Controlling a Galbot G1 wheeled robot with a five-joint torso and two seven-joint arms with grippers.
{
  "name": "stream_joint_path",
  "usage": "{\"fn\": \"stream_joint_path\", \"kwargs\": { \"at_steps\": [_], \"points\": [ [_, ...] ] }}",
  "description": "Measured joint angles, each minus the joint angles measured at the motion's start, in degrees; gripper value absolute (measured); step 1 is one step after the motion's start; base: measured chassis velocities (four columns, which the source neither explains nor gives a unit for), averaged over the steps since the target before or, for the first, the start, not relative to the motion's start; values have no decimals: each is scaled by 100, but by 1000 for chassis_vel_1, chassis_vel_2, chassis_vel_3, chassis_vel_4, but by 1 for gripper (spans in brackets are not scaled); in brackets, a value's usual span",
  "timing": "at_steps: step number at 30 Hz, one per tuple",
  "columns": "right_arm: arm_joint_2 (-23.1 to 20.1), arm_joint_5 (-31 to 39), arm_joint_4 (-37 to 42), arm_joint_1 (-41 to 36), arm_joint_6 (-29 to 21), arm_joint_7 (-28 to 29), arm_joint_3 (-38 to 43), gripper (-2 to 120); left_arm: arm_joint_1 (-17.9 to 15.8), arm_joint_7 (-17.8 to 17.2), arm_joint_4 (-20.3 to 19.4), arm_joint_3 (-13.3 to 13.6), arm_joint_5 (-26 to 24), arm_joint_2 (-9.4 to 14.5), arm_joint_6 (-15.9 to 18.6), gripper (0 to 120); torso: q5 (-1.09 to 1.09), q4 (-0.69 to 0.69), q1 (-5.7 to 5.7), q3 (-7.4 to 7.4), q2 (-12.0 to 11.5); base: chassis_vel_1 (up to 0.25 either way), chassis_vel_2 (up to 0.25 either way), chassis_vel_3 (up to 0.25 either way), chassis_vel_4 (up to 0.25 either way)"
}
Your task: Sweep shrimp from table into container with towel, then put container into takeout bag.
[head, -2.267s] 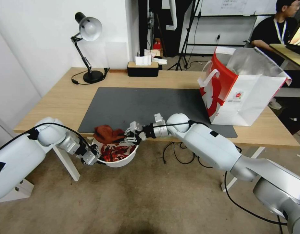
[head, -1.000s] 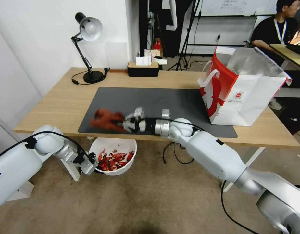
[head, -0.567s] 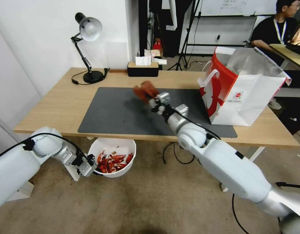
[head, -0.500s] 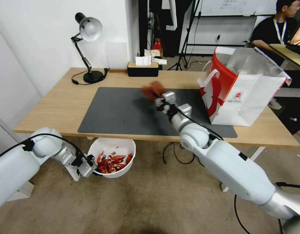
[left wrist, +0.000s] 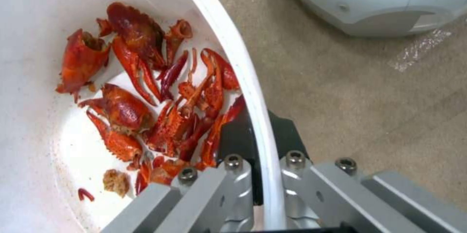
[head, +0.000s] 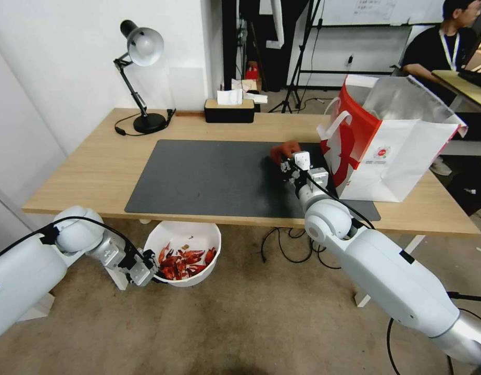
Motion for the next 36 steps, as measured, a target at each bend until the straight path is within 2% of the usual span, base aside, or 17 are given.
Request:
{"fn": "stream_joint_path", "kwargs": {
  "at_steps": [2, 3, 6, 7, 10, 12, 14, 15, 17, 23, 24, 27, 28, 31, 32, 33, 36],
  "points": [
    [-29, 12, 31, -29, -58, -4, -2, 49, 25, -4, 0, 0, 3, -20, 0, 0, -2, 0, 0, 0, 0, 0, 0, 0, 0],
    [-29, 12, 31, -29, -58, -4, -2, 49, 25, -4, 0, 0, 3, -20, 0, 0, -2, 0, 0, 0, 0, 0, 0, 0, 0],
    [-68, 12, 75, -87, -188, 3, -5, 66, 49, -5, -2, -5, 5, -16, -4, 0, -2, 0, 1, 0, 0, 0, 0, 0, 0],
    [-68, 12, 75, -87, -188, 3, -5, 66, 49, -5, -2, -5, 5, -16, -4, 0, -2, 0, 1, 0, 0, 0, 0, 0, 0],
    [-98, 9, 116, -116, -319, 63, -5, 79, 47, -5, -2, -7, 5, 4, -8, 0, -1, 0, 1, 0, 0, 0, 0, 0, 0],
    [-116, 14, 139, -116, -377, 92, -4, 82, 41, -5, -5, -6, 4, 5, -8, 0, -2, 0, 1, 0, 0, 0, 0, 0, 0],
    [-146, 28, 168, -116, -415, 80, 0, 93, 31, -5, -11, 4, 3, 6, -8, 0, -2, 0, 1, 0, 0, 0, 0, 0, 0],
    [-146, 28, 168, -116, -415, 80, 0, 93, 31, -5, -11, 4, 3, 6, -8, 0, -2, 0, 1, 0, 0, 0, 0, 0, 0],
    [-162, 3, 171, -148, -197, -116, 34, 99, 34, -5, -17, 8, 3, 6, -8, 0, -2, -1, 1, 0, 0, 0, 0, 0, 0],
    [-146, -259, 296, -464, 648, -826, 201, 100, 215, -11, -48, -93, 22, 18, -34, 0, -2, 0, 1, -1, 0, 0, 0, 0, 0],
    [-146, -259, 296, -464, 648, -826, 201, 100, 215, -11, -48, -93, 22, 18, -34, 0, -2, 0, 1, -1, 0, 0, 0, 0, 0],
    [-144, -574, 396, -720, 965, -1120, 326, 100, 541, -13, -151, -328, 145, 23, -99, 0, -3, -1, 1, -1, 0, 0, 0, 0, 0],
    [-144, -574, 396, -720, 965, -1120, 326, 100, 541, -13, -151, -328, 145, 23, -99, 0, -3, -1, 1, -1, 0, 0, 0, 0, 0],
    [-174, -819, 457, -931, 1072, -1230, 458, 100, 1020, -15, -327, -575, 216, 200, -164, 0, -1, 0, 1, -1, 0, 0, 0, 0, 0],
    [-182, -889, 478, -1015, 1101, -1253, 523, 100, 1219, -17, -367, -733, 228, 226, -206, 0, -1, 1, 0, -1, 0, 0, 0, 0, 0],
    [-182, -889, 478, -1015, 1101, -1253, 523, 100, 1219, -17, -367, -733, 228, 226, -206, 0, -1, 1, 0, -1, 0, 0, 0, 0, 0],
    [-183, -1037, 525, -1253, 1150, -1291, 730, 100, 1662, -28, -467, -1020, 267, 249, -289, 0, -1, 4, 0, -2, 0, 0, 0, 0, 0]
  ]
}}
